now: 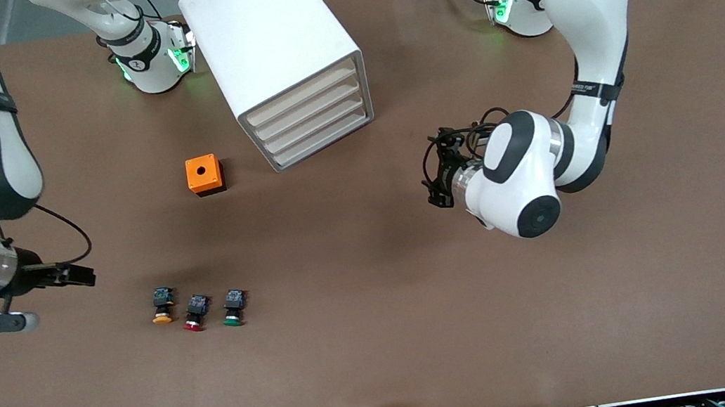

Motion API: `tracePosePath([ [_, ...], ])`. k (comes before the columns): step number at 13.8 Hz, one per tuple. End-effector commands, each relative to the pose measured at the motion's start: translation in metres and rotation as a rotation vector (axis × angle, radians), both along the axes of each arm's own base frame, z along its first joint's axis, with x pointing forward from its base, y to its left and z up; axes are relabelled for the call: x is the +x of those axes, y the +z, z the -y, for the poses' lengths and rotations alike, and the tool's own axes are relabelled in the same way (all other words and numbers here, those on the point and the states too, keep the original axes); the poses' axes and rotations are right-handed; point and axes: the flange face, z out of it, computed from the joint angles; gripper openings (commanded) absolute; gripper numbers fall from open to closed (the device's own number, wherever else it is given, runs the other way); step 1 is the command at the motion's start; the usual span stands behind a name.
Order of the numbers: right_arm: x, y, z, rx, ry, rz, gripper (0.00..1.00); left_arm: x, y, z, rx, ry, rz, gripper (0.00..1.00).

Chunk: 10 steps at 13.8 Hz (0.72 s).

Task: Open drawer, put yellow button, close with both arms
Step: 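Reach the left gripper to the drawer while the right gripper reaches the buttons, then grip the drawer with the left gripper while the right gripper grasps the button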

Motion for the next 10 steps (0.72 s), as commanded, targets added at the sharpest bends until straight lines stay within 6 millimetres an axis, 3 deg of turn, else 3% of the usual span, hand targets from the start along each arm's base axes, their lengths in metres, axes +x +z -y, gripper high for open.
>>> tracePosePath([
  [1,0.001,-0.06,-0.004,0.018,0.0,-0.007,1.0,-0.015,-0.016,0.026,0.012,0.143,-0.213,0.99],
  [3,0.006,-0.096,-0.014,0.032,0.009,-0.009,1.0,-0.03,-0.024,0.049,0.031,0.225,-0.386,0.99],
  [6,0.007,-0.132,-0.028,0.069,0.002,-0.032,1.0,-0.049,-0.039,0.081,0.104,0.307,-0.548,0.97],
  [10,0.006,-0.165,-0.034,0.086,0.0,-0.035,1.0,-0.072,-0.055,0.115,0.142,0.354,-0.697,0.74],
])
